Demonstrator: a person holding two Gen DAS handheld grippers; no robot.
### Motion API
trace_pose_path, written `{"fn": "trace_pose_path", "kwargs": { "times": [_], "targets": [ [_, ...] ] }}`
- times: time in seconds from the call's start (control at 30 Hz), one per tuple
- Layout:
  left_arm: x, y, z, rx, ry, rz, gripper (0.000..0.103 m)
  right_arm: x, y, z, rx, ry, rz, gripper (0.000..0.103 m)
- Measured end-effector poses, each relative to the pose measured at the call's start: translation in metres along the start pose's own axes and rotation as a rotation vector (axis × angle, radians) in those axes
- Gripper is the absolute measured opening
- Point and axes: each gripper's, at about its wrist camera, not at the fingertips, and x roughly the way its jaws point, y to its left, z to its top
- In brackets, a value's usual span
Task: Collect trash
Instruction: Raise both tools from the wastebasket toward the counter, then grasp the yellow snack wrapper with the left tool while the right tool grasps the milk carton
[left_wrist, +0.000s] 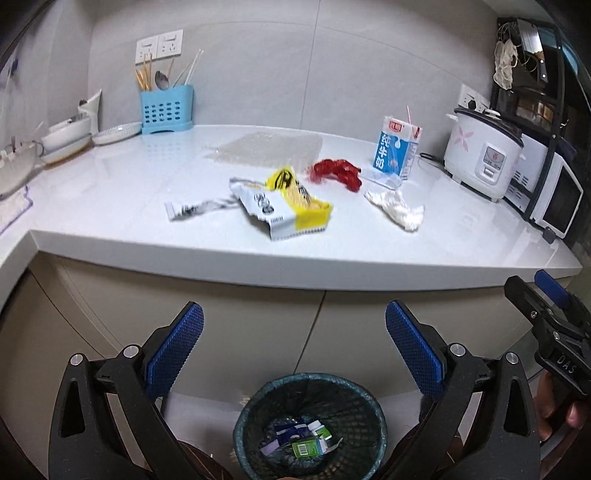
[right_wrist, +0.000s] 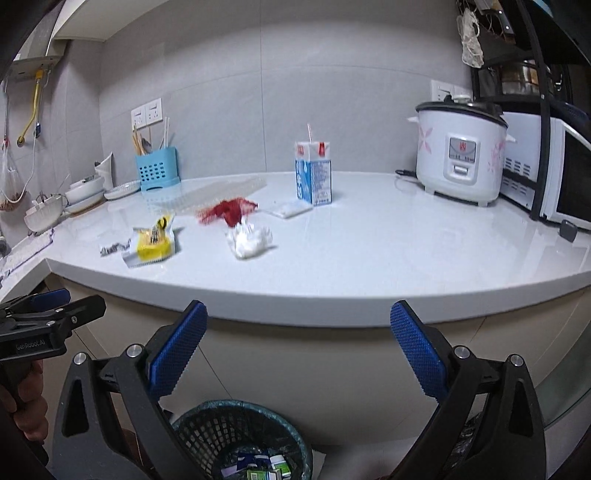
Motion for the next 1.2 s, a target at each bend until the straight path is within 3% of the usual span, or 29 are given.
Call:
{"fn": "trace_pose_path", "kwargs": {
  "times": [0.4,0.67,0.93,1.2],
  "targets": [
    [0.018,-0.002,0.055,-0.023,0.022,0.076,0.097,0.022,-0.002,0.061,-0.005,-0.02,0.022,0.095],
    [0.058,0.007,0.08,-0.074,0.131,0.049,0.097,0.066,-0.017,0.102,-0.009,-0.014,0.028,0.095],
    [0.095,0.004,0.097,-0.068,0.19,0.109,0.097,0.121,-0.021,0.129,-0.026,-0.006,0.042,0.095],
    [0.127,0.006,0.098,-0.072,0.264,0.162,0.091,0.192,-0.019,0.156,-0.044,0.015,0.046,0.083]
  ]
}}
